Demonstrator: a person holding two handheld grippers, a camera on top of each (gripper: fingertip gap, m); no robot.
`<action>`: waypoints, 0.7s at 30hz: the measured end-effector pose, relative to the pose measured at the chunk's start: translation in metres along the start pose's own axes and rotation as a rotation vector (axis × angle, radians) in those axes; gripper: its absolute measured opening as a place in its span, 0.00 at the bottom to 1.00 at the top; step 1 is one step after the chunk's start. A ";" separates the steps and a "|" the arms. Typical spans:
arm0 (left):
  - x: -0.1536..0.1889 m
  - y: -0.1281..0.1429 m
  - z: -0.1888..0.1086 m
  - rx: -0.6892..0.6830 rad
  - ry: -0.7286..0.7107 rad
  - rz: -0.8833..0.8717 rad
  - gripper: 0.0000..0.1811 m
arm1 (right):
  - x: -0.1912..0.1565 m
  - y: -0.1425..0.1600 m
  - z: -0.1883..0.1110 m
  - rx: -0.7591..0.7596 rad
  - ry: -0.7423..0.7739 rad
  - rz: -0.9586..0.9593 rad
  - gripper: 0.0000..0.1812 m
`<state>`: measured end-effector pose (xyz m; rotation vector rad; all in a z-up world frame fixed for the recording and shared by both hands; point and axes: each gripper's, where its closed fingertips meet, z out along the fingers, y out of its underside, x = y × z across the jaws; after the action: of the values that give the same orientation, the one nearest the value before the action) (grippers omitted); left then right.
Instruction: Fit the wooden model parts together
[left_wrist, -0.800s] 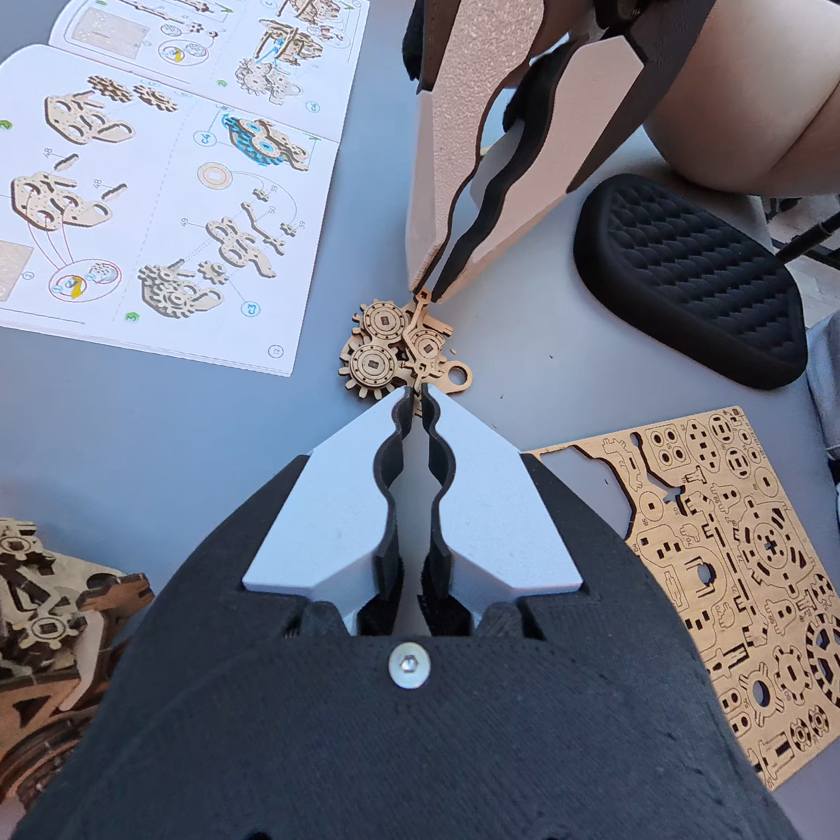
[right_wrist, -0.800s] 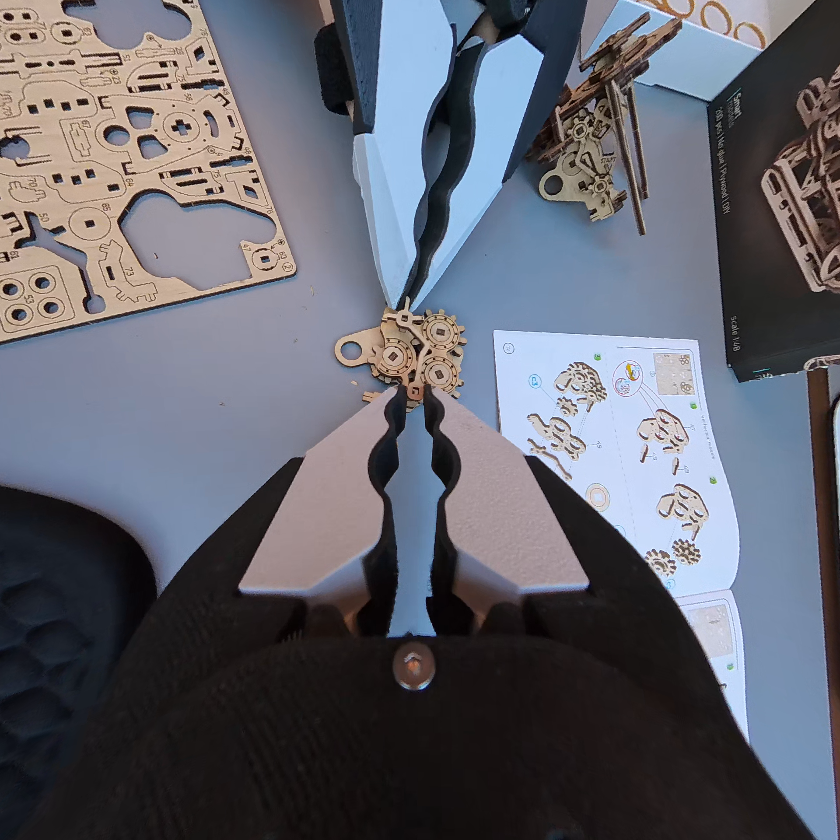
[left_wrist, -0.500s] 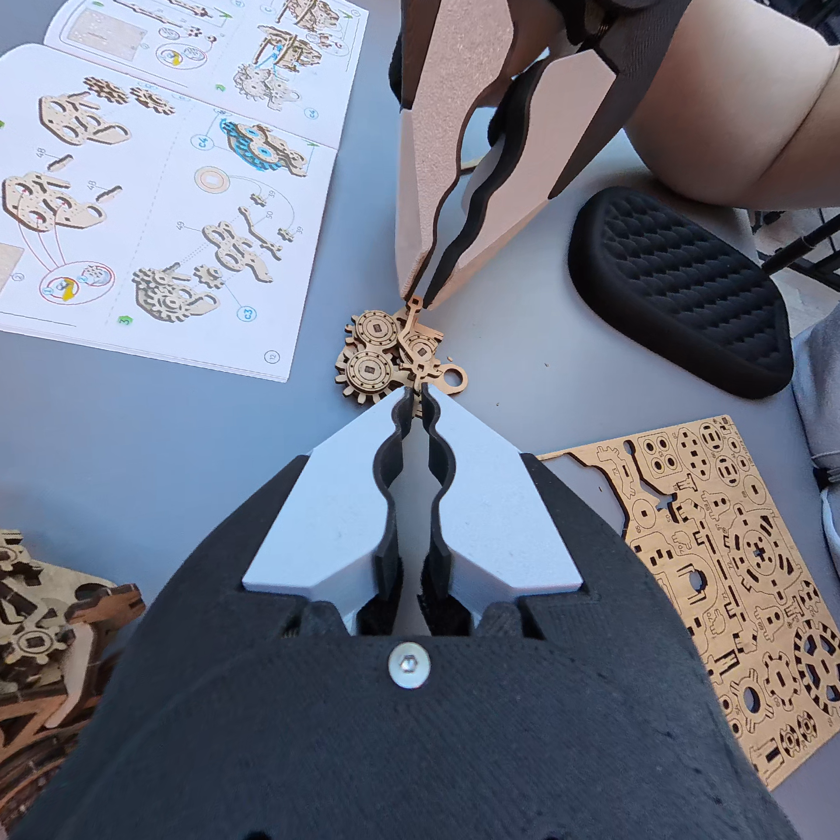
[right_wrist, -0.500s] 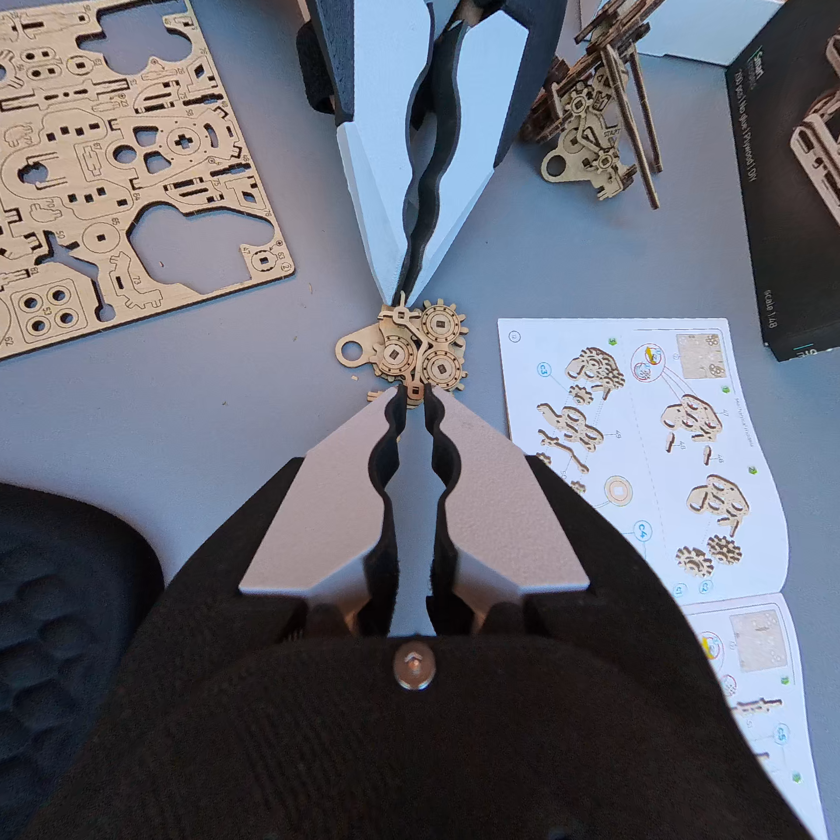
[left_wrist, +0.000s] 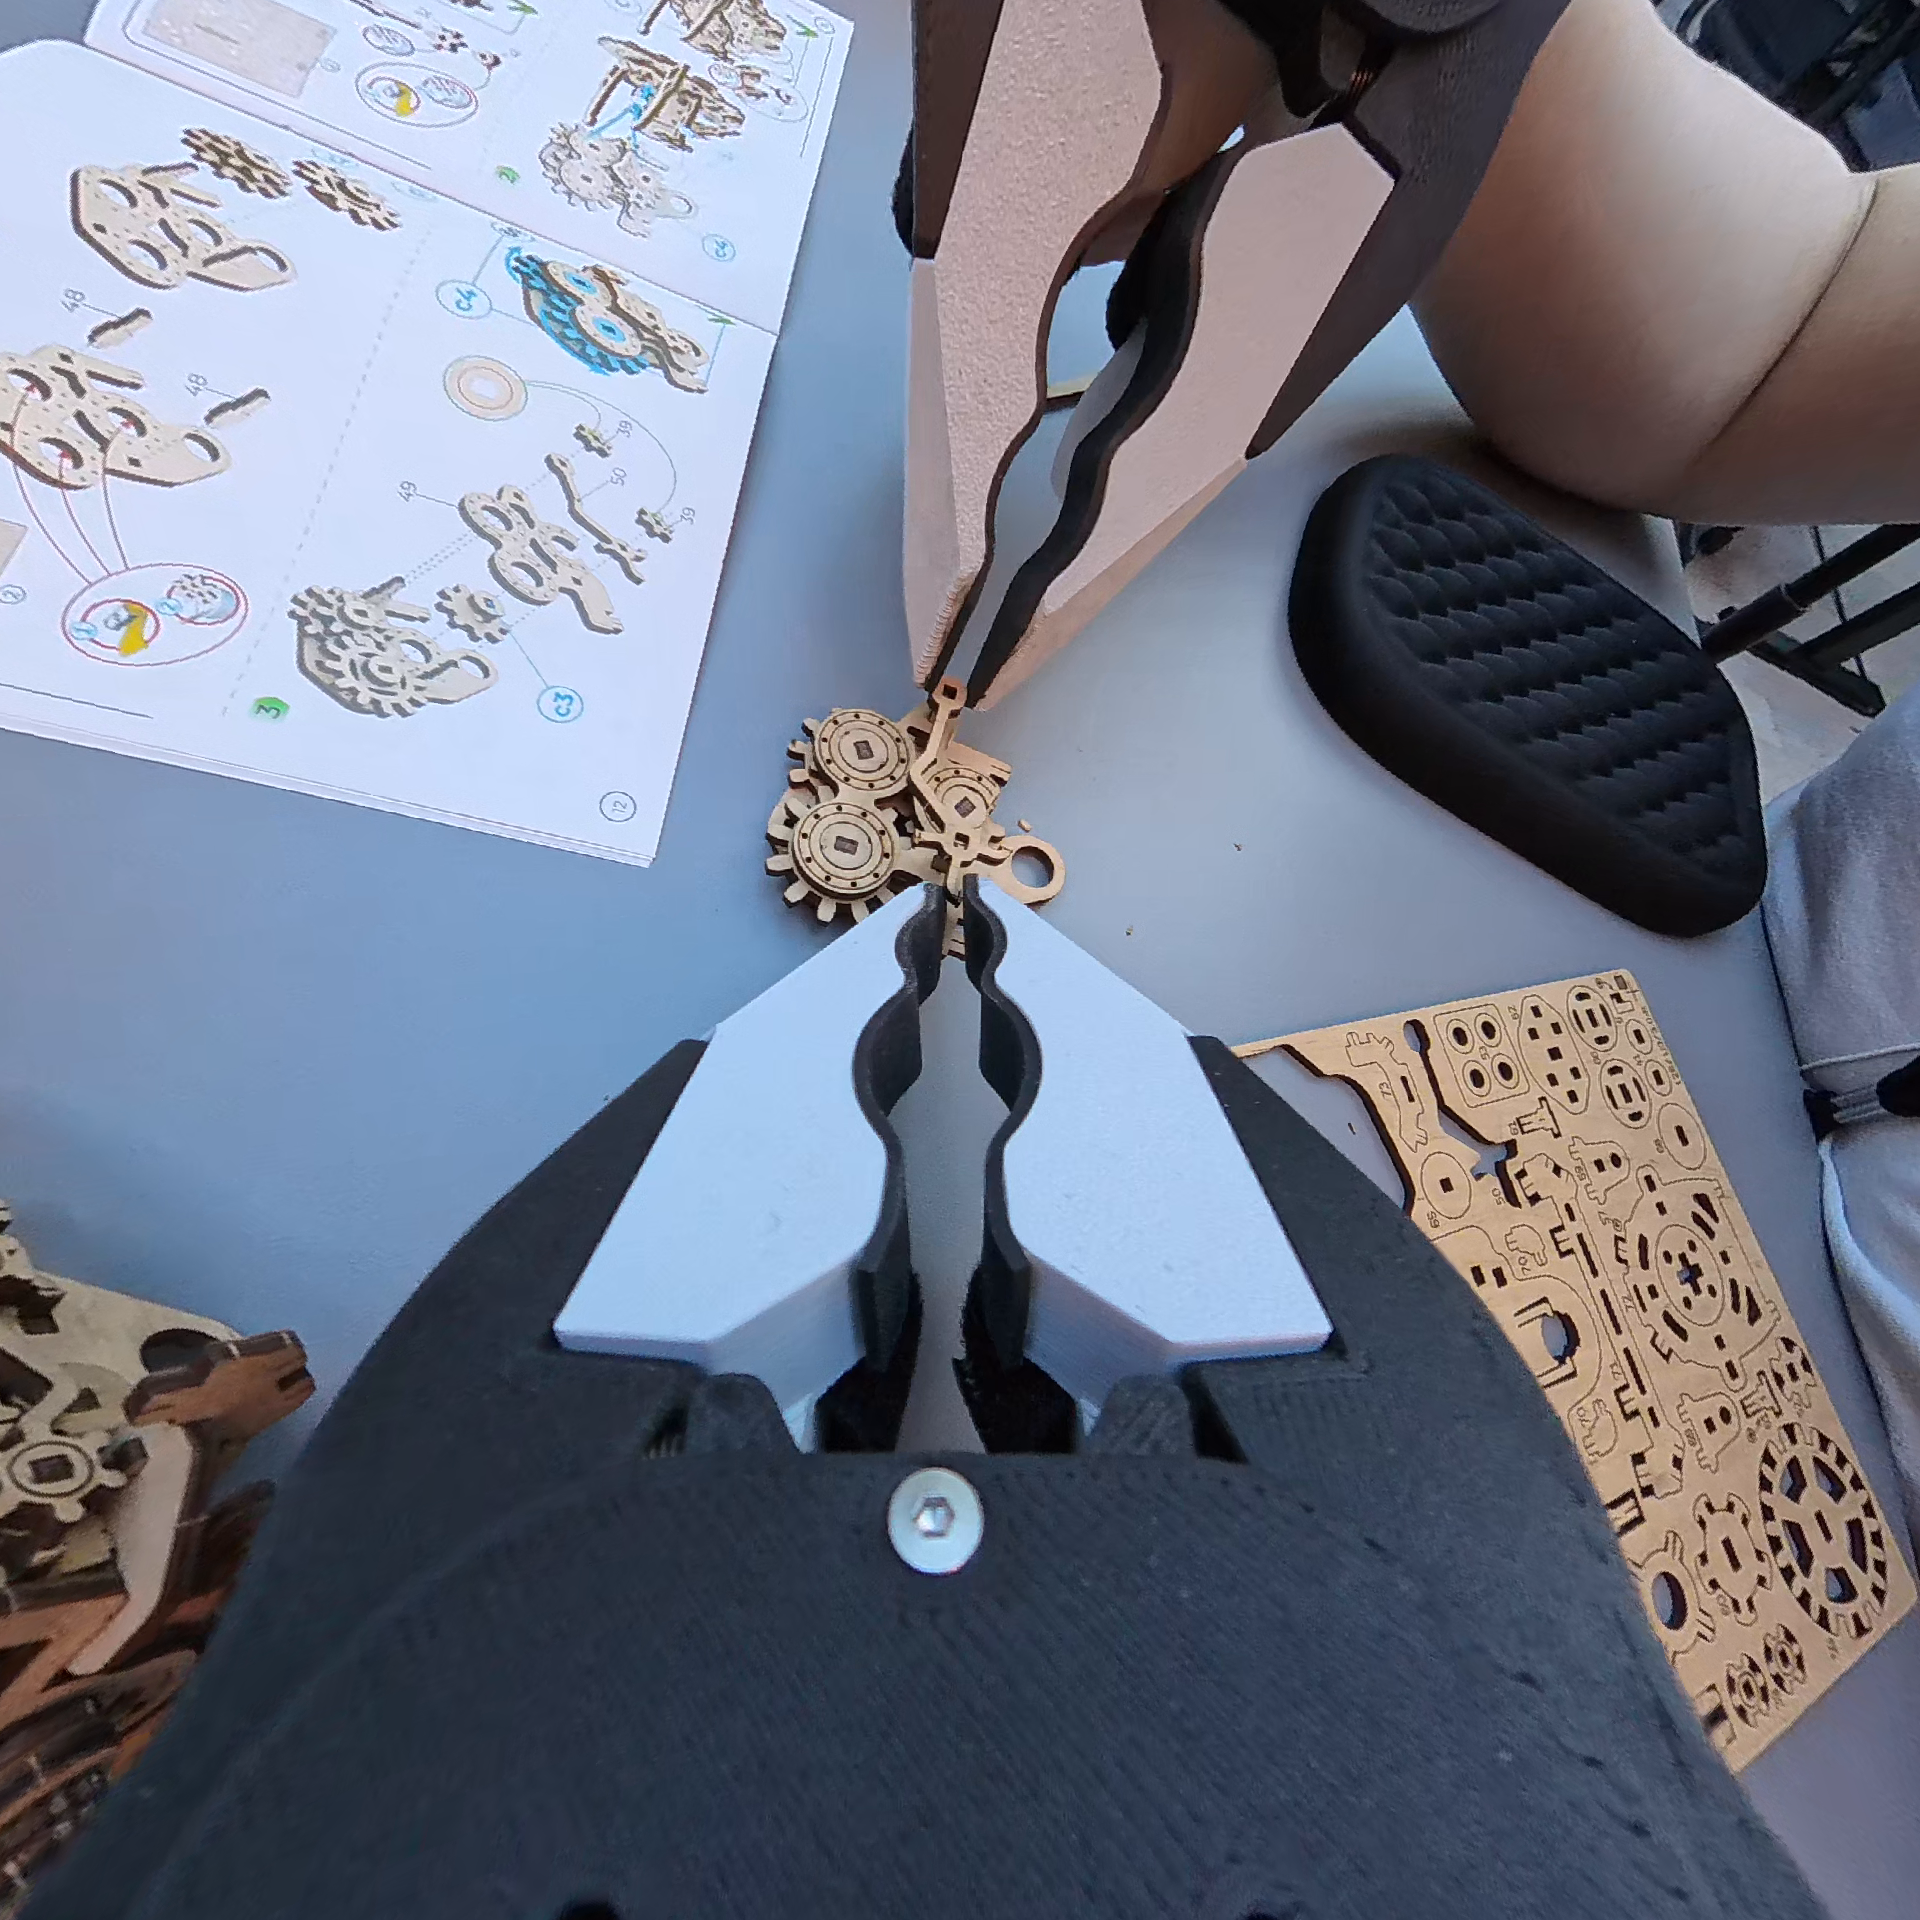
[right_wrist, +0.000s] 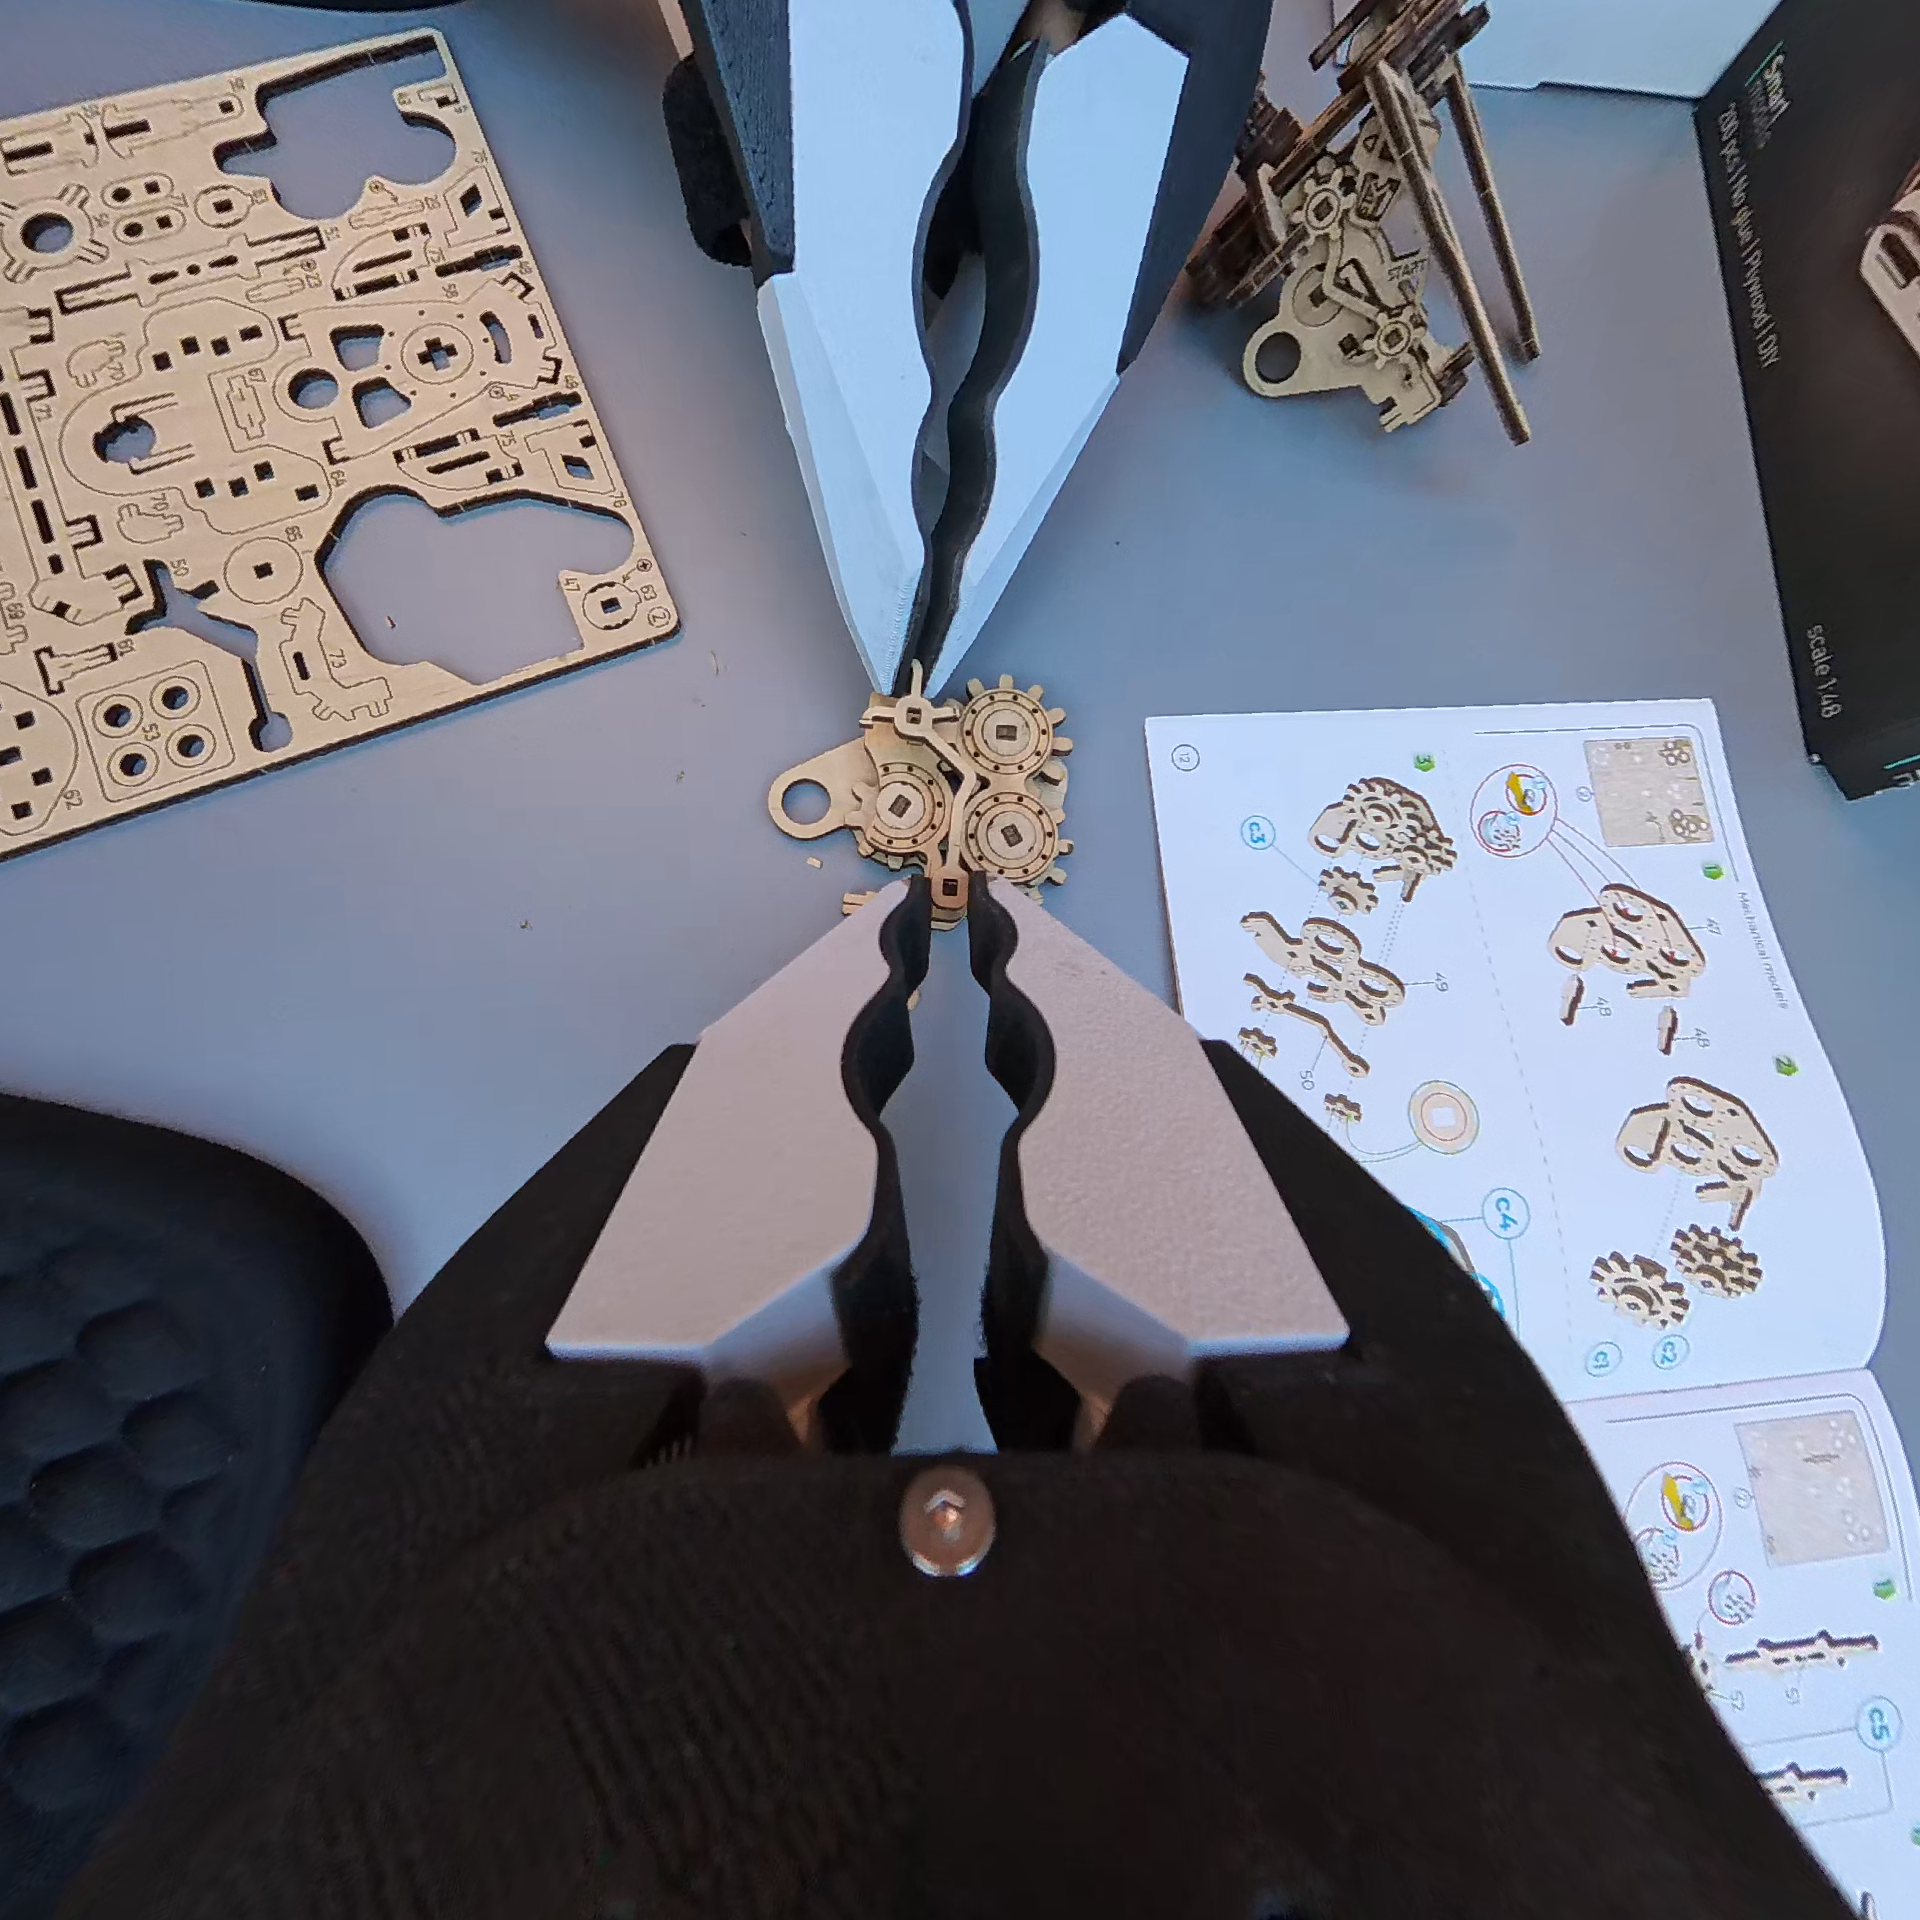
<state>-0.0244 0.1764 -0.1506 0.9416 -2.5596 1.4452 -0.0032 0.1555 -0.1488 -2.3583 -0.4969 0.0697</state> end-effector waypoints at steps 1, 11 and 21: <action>0.000 0.000 0.000 0.001 0.004 -0.007 0.00 | 0.000 0.000 0.000 -0.001 -0.003 -0.001 0.04; 0.000 0.000 0.000 0.000 0.031 -0.062 0.01 | -0.001 0.001 0.000 -0.023 0.004 -0.013 0.04; 0.001 -0.017 -0.020 0.077 -0.069 0.119 0.08 | 0.000 0.000 0.000 -0.038 0.028 -0.024 0.04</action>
<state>-0.0207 0.1856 -0.1259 0.8765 -2.6696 1.5789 -0.0029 0.1554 -0.1490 -2.3864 -0.5177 0.0163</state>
